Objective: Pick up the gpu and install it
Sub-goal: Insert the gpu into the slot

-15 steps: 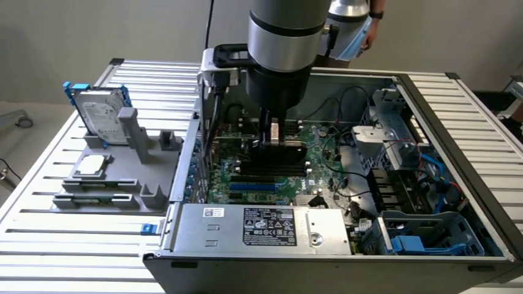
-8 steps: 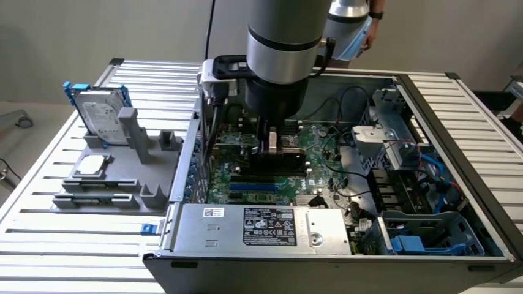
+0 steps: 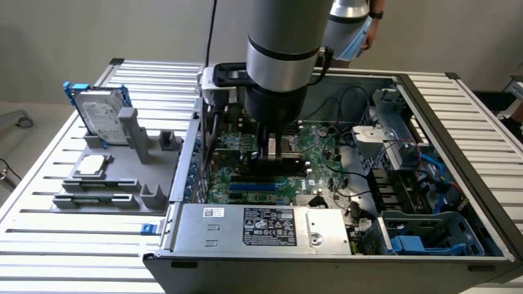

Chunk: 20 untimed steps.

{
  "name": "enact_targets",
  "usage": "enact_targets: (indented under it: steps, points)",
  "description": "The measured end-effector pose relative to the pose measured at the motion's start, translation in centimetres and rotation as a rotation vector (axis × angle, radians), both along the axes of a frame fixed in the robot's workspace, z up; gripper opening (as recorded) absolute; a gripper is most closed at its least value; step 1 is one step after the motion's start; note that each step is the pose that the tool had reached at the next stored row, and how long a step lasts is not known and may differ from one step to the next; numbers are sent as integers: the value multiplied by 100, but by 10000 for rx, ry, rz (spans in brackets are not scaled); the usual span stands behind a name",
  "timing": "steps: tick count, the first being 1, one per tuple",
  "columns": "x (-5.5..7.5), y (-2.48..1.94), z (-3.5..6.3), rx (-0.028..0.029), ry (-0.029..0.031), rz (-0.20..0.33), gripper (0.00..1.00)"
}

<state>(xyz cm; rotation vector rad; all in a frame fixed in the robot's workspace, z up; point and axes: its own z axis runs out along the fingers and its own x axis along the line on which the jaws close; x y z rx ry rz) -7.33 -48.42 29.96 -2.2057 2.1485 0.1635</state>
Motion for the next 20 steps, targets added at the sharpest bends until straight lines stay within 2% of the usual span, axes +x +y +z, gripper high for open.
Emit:
enact_targets:
  steps: [3,7,12,14,20]
  points:
    - [-1,-1,-38,-16,10,-1,27]
    - [-2,-6,-66,-69,60,-2,27]
    - [-11,-7,-125,-102,81,-3,27]
    - [-12,-8,-135,-143,109,-4,27]
    - [-20,-9,-205,-172,129,-5,27]
